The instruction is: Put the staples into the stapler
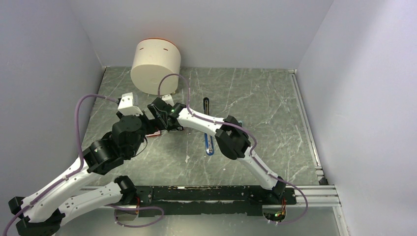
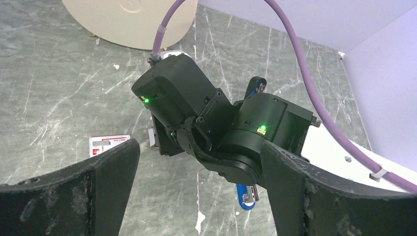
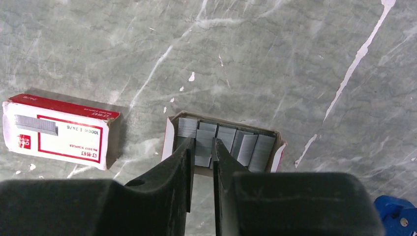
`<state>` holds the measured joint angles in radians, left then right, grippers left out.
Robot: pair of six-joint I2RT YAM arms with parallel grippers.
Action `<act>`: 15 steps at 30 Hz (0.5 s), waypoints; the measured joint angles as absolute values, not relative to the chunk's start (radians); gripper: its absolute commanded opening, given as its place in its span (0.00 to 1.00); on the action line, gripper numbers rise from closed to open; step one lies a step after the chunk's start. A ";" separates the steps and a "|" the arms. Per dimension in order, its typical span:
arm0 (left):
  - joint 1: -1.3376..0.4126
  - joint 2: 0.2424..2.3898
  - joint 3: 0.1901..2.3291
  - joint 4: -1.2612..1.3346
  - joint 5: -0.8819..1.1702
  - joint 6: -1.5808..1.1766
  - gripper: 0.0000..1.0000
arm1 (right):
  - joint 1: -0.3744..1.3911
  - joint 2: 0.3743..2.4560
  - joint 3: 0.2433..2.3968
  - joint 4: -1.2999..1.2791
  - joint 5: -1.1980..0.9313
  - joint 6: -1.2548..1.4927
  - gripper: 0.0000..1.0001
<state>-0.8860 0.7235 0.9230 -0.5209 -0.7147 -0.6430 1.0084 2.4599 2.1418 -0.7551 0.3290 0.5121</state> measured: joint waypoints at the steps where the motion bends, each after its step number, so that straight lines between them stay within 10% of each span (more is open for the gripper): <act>1: -0.886 0.723 0.923 -0.521 -0.715 -0.643 0.97 | 1.008 2.458 2.140 -0.755 0.329 0.512 0.18; 15: -0.886 0.723 0.923 -0.521 -0.715 -0.643 0.97 | 1.008 2.437 2.107 -0.755 0.320 0.513 0.19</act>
<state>-0.8860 0.7235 0.9230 -0.5209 -0.7147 -0.6430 1.0084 2.4367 2.1071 -0.7551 0.3202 0.5133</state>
